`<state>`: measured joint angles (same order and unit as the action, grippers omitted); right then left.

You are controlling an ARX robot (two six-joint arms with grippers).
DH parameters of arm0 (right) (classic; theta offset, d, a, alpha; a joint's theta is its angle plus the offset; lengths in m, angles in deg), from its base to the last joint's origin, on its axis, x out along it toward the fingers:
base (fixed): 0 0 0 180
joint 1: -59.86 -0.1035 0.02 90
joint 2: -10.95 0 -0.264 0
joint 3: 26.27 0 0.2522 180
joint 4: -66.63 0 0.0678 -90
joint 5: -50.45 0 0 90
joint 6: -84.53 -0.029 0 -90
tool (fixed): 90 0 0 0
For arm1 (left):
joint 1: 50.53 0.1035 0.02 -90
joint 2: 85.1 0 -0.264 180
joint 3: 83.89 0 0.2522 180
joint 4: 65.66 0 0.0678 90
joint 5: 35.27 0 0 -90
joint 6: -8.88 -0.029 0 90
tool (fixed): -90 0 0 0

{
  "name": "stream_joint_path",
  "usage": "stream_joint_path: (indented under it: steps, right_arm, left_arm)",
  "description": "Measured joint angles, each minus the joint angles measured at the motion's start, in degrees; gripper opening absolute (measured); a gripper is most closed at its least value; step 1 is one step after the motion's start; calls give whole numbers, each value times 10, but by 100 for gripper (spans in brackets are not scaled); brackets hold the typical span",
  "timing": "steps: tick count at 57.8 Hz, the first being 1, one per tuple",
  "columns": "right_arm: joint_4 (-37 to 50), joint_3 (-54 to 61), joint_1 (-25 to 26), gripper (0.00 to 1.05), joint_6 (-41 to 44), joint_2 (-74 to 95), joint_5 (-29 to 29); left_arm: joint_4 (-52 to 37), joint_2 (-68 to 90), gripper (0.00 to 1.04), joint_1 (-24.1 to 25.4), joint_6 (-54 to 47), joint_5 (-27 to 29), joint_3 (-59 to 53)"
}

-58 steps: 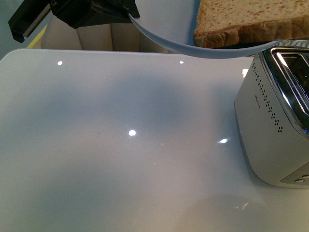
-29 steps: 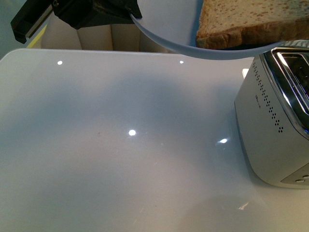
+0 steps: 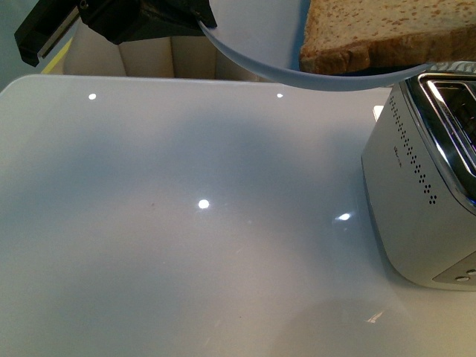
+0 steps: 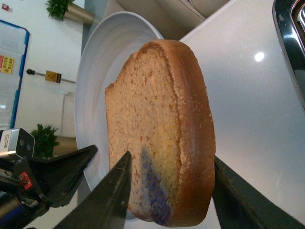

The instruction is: Left arm holds plate, right arm toasts bread

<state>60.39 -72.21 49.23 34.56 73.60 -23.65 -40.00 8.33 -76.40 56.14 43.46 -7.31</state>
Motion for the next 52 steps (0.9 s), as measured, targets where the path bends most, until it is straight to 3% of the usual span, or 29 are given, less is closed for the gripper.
stream_joint_path:
  steps: [4,15,31,52]
  right_arm:
    - [-3,0,2,29,0,-4,0]
    - [-9,-9,5,5,-2,-12,4]
    - [-26,-59,19,3,48,-57,-27]
    - [-152,-198,78,3,313,-88,-158]
  left_arm:
    - [0,0,3,0,0,0,0]
    - [0,0,3,0,0,-1,0]
    - [0,0,3,0,2,-1,0]
    - [0,0,3,0,2,-1,0]
